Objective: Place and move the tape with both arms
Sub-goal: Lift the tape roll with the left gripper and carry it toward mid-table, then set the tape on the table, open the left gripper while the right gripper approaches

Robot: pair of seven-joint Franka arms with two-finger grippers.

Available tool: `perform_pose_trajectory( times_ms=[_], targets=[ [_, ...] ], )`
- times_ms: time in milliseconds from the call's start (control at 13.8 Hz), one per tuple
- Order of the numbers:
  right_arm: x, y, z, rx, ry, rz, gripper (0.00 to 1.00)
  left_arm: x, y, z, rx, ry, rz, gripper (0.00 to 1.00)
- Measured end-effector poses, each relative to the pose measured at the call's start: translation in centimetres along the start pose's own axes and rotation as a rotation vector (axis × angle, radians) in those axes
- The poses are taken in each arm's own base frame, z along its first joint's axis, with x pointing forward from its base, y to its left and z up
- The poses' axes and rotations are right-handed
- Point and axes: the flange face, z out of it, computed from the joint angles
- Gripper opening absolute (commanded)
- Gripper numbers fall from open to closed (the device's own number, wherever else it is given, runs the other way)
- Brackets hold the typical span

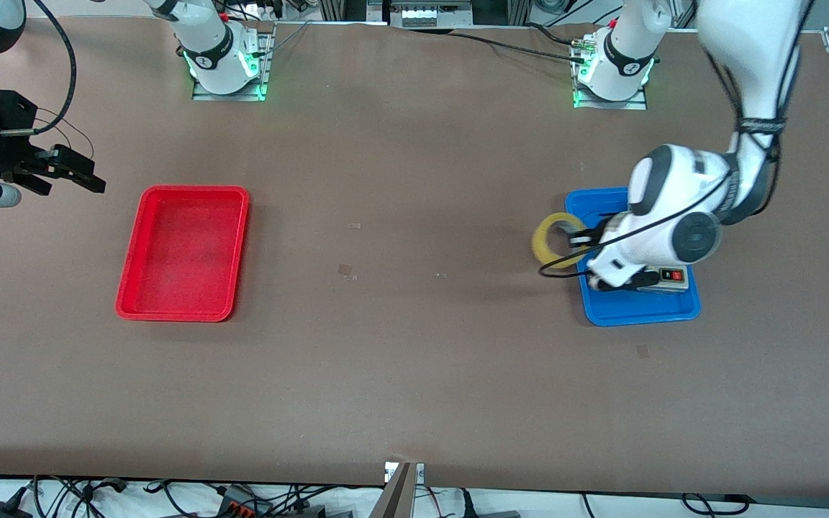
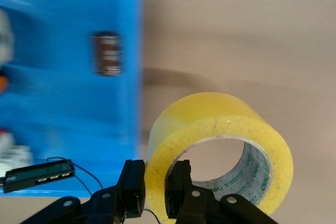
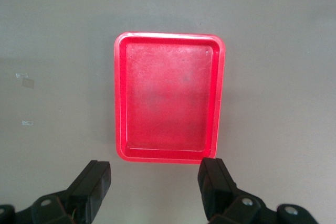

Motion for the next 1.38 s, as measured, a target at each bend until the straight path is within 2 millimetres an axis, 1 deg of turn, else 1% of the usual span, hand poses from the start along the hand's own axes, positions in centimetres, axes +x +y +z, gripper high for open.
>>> perform_pose_trajectory(
  times_ms=[218, 364, 509, 582, 655, 727, 800, 873, 945, 1018, 1091, 1164, 1236, 1382],
  targets=[
    [0.1, -0.2, -0.1, 0.0, 0.006, -0.004, 1.0, -0.6, 10.2, 2.4, -0.018, 0.005, -0.114, 0.01],
    [0.1, -0.2, 0.0, 0.0, 0.006, -0.004, 1.0, -1.5, 15.7, 4.0, -0.036, 0.001, -0.159, 0.01],
    [0.4, -0.2, 0.5, 0.0, -0.004, -0.004, 1.0, -3.0, 19.9, 4.8, -0.088, 0.005, -0.182, 0.01],
    [0.7, -0.2, 1.1, 0.0, -0.008, -0.005, 1.0, -3.9, 21.8, 5.1, -0.117, 0.023, -0.197, 0.08],
    [1.3, -0.2, 1.8, 0.001, -0.01, -0.005, 1.0, -5.0, 23.5, 5.6, -0.135, 0.046, -0.21, 0.11],
    [1.9, -0.2, 2.9, 0.001, -0.018, -0.006, 1.0, -6.2, 25.0, 6.4, -0.145, 0.062, -0.214, 0.11],
    [2.5, -0.3, 4.1, 0.002, -0.035, -0.007, 1.0, -7.0, 26.2, 7.4, -0.151, 0.074, -0.214, 0.11],
    [2.9, -0.3, 5.2, 0.003, -0.051, -0.008, 1.0, -7.5, 27.0, 8.4, -0.155, 0.081, -0.213, 0.13],
    [3.2, -0.3, 5.9, 0.003, -0.064, -0.015, 1.0, -7.8, 27.5, 9.5, -0.151, 0.082, -0.208, 0.21],
    [3.3, -0.3, 6.2, 0.004, -0.069, -0.026, 1.0, -8.0, 27.8, 10.3, -0.144, 0.08, -0.204, 0.36],
    [3.3, -0.4, 6.2, 0.004, -0.069, -0.03, 1.0, -8.0, 27.9, 11.0, -0.138, 0.077, -0.202, 0.66],
    [3.3, -0.5, 6.0, 0.004, -0.068, -0.032, 1.0, -8.1, 28.0, 11.3, -0.135, 0.075, -0.201, 1.0],
    [3.2, -0.5, 5.9, 0.004, -0.067, -0.033, 1.0, -8.1, 28.0, 11.2, -0.137, 0.076, -0.2, 1.0],
    [3.1, -0.6, 5.8, 0.004, -0.071, -0.035, 1.0, -8.0, 28.3, 10.3, -0.151, 0.087, -0.197, 1.0]
  ],
)
